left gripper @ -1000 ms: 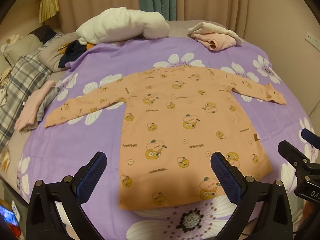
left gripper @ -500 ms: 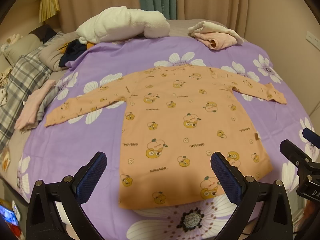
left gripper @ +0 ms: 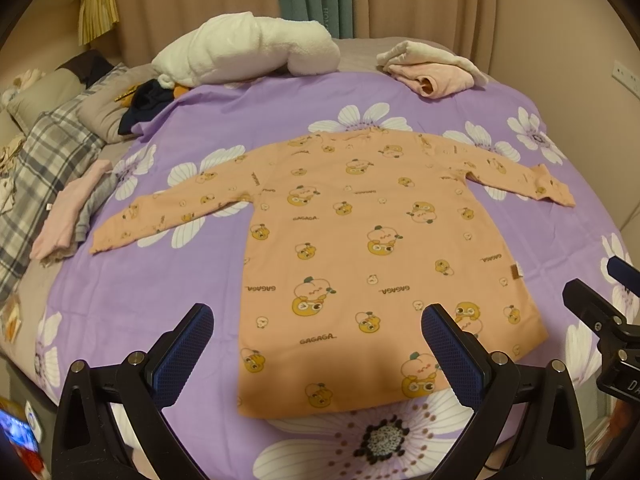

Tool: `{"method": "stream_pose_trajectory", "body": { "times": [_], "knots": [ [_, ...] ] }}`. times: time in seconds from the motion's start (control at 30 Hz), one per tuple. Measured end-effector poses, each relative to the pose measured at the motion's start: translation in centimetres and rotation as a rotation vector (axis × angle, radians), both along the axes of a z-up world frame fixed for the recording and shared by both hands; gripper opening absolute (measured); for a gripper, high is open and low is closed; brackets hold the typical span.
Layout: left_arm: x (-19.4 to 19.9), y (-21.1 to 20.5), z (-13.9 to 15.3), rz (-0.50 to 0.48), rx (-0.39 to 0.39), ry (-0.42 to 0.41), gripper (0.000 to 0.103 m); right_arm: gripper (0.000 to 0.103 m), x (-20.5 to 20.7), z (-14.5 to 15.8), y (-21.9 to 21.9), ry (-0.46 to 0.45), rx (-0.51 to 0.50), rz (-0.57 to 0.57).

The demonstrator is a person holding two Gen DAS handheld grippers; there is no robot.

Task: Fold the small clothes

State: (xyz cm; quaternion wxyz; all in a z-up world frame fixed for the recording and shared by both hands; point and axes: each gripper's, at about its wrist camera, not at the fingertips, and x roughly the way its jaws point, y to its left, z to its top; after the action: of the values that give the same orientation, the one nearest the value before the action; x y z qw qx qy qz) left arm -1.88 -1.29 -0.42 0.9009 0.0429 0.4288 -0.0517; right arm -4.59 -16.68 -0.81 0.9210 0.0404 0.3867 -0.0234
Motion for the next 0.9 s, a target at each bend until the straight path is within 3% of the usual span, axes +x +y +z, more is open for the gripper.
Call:
{"method": "stream_pose_trajectory", "body": {
  "times": [0.23,0.37,0.5,0.63,0.73,0.8,0.9],
  "knots": [
    [0.0,0.2,-0.3,0.003,-0.010,0.006,0.103,0.103,-0.3,-0.1,-0.3,-0.001,0.011,-0.010],
    [0.4,1.0,-1.1,0.014,-0.053,0.025,0.103,0.103,-0.2,-0.6,-0.8,-0.005,0.043,-0.015],
    [1.8,1.8,-2.3,0.021,-0.131,0.058,0.103,0.103,-0.1,-1.6,-2.6,-0.037,0.246,0.033],
    [2.8,2.8,-3.1,-0.023,-0.329,0.083,0.103,0.103,0.0,-3.2,-6.0,-0.101,0.548,0.029],
    [3.5,3.4,-3.5,-0.038,-0.451,0.066,0.103,0.103,0.0,-4.5,-8.5,-0.157,0.717,0.000],
    [4.1,3.3,-3.6,-0.038,-0.460,0.056,0.103,0.103,0.1,-5.6,-10.6,-0.188,0.796,-0.050],
    [5.3,2.7,-3.8,-0.063,-0.466,0.059,0.103,0.103,0.6,-6.3,-13.0,-0.201,0.767,-0.118]
  ]
}}
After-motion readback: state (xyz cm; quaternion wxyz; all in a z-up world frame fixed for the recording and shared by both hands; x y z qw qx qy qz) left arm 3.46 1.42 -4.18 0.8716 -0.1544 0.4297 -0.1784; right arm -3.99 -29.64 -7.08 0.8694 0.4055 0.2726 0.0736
